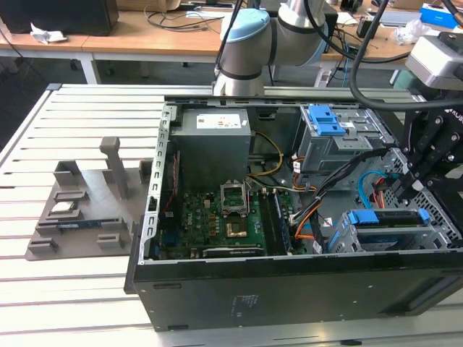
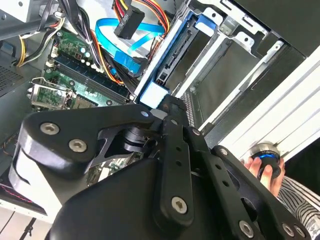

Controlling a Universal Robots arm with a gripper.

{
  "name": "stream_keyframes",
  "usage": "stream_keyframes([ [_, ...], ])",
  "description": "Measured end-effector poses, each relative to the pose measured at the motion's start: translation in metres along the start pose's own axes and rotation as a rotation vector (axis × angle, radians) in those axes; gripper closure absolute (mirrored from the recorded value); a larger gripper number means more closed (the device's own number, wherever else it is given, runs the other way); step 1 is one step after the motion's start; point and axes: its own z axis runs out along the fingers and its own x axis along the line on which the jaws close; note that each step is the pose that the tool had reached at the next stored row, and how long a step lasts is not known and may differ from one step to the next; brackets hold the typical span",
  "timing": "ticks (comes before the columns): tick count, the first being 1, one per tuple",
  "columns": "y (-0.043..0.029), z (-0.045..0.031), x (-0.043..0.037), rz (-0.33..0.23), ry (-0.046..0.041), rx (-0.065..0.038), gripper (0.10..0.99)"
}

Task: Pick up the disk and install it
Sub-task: 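Insert the disk into the insertion slot, then insert the first disk wire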

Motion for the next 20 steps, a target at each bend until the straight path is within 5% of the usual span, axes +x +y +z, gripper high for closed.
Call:
stream_keyframes([
  [4, 0.0000, 0.0001, 0.0000, 0.000, 0.0000, 0.000, 0.980],
  [5, -0.0084, -0.0004, -0.0070, 0.000, 0.0018, 0.000, 0.980],
  [7, -0.0216, -0.0008, -0.0335, 0.001, 0.0056, 0.000, 0.980],
  [9, -0.0226, -0.0004, -0.0369, 0.000, 0.0056, 0.000, 0.980],
  [11, -0.0324, 0.0009, -0.0495, 0.001, 0.0075, -0.002, 0.980],
  [15, -0.0355, 0.0089, -0.0599, 0.001, 0.0121, -0.002, 0.980],
  [20, -0.0386, 0.0145, -0.0602, 0.002, 0.0192, -0.002, 0.980],
])
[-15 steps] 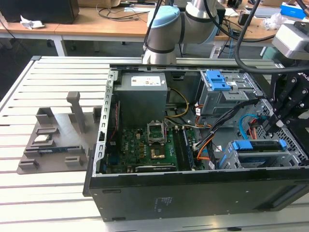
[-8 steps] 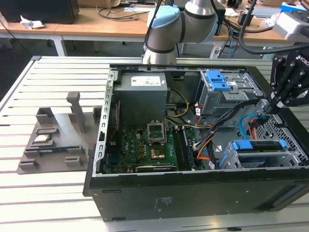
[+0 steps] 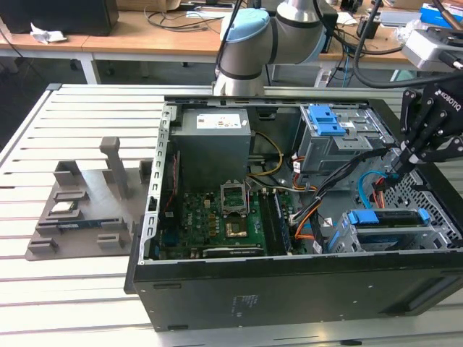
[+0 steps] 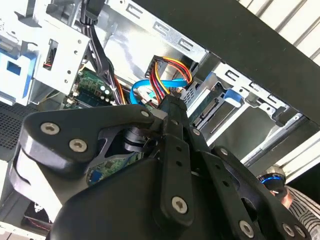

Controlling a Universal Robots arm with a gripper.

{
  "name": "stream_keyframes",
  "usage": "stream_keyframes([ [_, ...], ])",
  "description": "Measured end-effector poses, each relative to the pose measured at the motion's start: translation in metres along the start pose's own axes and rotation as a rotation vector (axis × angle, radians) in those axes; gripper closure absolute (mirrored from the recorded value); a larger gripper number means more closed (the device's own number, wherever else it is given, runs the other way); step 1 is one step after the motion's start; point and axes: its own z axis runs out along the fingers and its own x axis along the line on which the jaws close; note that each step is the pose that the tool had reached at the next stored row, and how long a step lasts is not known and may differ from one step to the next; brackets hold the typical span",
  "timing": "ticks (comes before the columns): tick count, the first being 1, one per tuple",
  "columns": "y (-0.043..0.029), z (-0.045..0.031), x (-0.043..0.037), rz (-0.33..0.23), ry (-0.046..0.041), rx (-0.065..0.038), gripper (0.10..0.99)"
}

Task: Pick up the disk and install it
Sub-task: 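Insert the first disk wire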

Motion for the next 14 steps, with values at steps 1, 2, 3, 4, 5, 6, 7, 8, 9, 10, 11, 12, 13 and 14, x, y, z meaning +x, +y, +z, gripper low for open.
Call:
stream_keyframes([
  [1, 0.0000, 0.0000, 0.0000, 0.000, 0.0002, 0.000, 0.980],
  [2, -0.0001, 0.0001, 0.0000, 0.000, 0.0003, 0.000, 0.973],
  [3, -0.0001, 0.0001, 0.0000, 0.000, 0.0004, 0.000, 0.918],
  [4, -0.0001, 0.0001, 0.0000, 0.000, 0.0005, 0.000, 0.851],
  [5, -0.0001, 0.0001, -0.0001, 0.000, 0.0007, 0.000, 0.851],
  [6, -0.0001, 0.0001, -0.0001, 0.000, 0.0009, 0.000, 0.784],
  [7, -0.0001, 0.0006, -0.0002, 0.000, 0.0015, 0.000, 0.784],
  [8, 0.0001, 0.0018, -0.0013, 0.001, 0.0158, 0.000, 0.784],
  [9, 0.0001, 0.0033, -0.0034, 0.002, 0.0259, -0.001, 0.784],
  [10, 0.0003, 0.0051, -0.0052, 0.004, 0.0437, -0.001, 0.784],
  [11, 0.0003, 0.0061, -0.0062, 0.004, 0.0474, -0.001, 0.784],
  [12, 0.0005, 0.0069, -0.0065, 0.004, 0.0481, -0.001, 0.784],
  [13, 0.0007, 0.0083, -0.0070, 0.004, 0.0490, -0.001, 0.784],
  [14, 0.0008, 0.0093, -0.0076, 0.004, 0.0494, -0.001, 0.784],
])
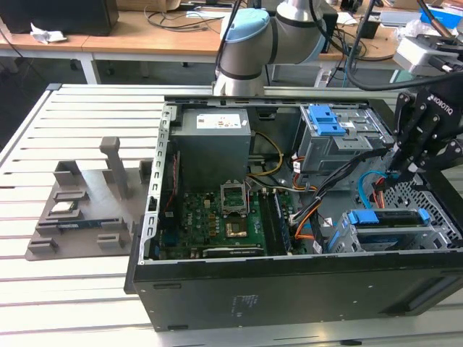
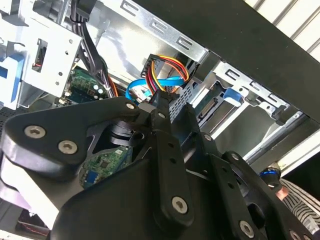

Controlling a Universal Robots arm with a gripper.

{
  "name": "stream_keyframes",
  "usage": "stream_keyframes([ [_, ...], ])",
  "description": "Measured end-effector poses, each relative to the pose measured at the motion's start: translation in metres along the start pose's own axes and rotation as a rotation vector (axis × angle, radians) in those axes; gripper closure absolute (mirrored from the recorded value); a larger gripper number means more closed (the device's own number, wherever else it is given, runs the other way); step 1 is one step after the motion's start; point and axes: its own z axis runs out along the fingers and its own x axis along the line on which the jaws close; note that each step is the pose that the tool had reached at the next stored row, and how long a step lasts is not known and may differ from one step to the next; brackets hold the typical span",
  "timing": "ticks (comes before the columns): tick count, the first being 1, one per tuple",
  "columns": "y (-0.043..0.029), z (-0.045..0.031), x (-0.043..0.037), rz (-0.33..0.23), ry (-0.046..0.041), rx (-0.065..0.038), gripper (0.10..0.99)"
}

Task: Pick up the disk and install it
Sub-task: 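Insert the first disk wire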

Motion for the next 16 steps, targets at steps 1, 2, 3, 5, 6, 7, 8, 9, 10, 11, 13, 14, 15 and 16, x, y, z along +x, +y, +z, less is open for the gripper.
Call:
stream_keyframes([
  [1, 0.0001, 0.0016, -0.0010, 0.000, 0.0001, 0.000, 0.784],
  [2, 0.0000, 0.0045, -0.0015, 0.000, 0.0007, 0.000, 0.784],
  [3, -0.0001, 0.0062, -0.0016, 0.000, 0.0017, 0.000, 0.784],
  [5, -0.0003, 0.0093, -0.0018, 0.001, 0.0042, 0.000, 0.784],
  [6, -0.0003, 0.0092, -0.0018, 0.001, 0.0044, 0.000, 0.784],
  [7, -0.0003, 0.0092, -0.0018, 0.001, 0.0045, 0.000, 0.784],
  [8, -0.0003, 0.0092, -0.0017, 0.001, 0.0044, 0.000, 0.784],
  [9, -0.0003, 0.0092, -0.0018, 0.001, 0.0045, 0.000, 0.784],
  [10, -0.0003, 0.0092, -0.0018, 0.001, 0.0044, 0.000, 0.800],
  [11, -0.0003, 0.0092, -0.0018, 0.001, 0.0044, 0.000, 0.867],
  [13, -0.0003, 0.0092, -0.0017, 0.001, 0.0045, 0.000, 0.898],
  [14, -0.0003, 0.0092, -0.0018, 0.001, 0.0044, 0.000, 0.898],
  [15, -0.0003, 0.0092, -0.0018, 0.001, 0.0045, 0.000, 0.898],
  [16, -0.0003, 0.0092, -0.0018, 0.001, 0.0046, 0.000, 0.898],
])
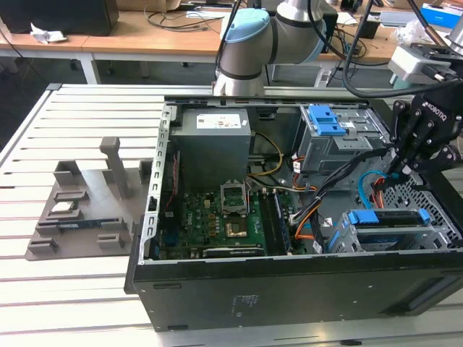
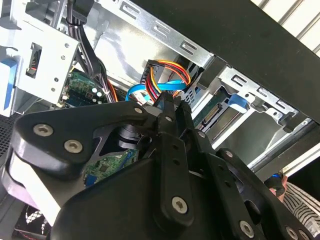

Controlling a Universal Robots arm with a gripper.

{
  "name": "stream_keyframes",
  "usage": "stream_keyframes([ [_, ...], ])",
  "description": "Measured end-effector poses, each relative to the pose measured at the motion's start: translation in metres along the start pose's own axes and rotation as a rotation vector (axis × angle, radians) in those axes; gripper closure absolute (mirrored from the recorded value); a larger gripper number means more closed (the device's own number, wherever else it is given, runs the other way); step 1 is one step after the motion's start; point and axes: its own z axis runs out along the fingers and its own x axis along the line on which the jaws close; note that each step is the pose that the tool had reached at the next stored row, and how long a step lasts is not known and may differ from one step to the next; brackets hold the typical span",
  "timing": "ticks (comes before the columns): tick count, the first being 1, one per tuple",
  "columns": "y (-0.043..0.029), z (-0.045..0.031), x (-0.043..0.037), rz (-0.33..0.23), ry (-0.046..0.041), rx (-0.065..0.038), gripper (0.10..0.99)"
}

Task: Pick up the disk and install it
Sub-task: 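Insert the first disk wire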

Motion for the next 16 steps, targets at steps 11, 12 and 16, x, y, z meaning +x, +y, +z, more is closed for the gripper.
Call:
stream_keyframes([
  [11, 0.0006, 0.0024, 0.0336, 0.001, 0.0113, 0.000, 0.898],
  [12, 0.0006, 0.0025, 0.0347, 0.001, 0.0127, 0.000, 0.898],
  [16, 0.0006, 0.0025, 0.0350, 0.001, 0.0129, 0.000, 0.898],
])
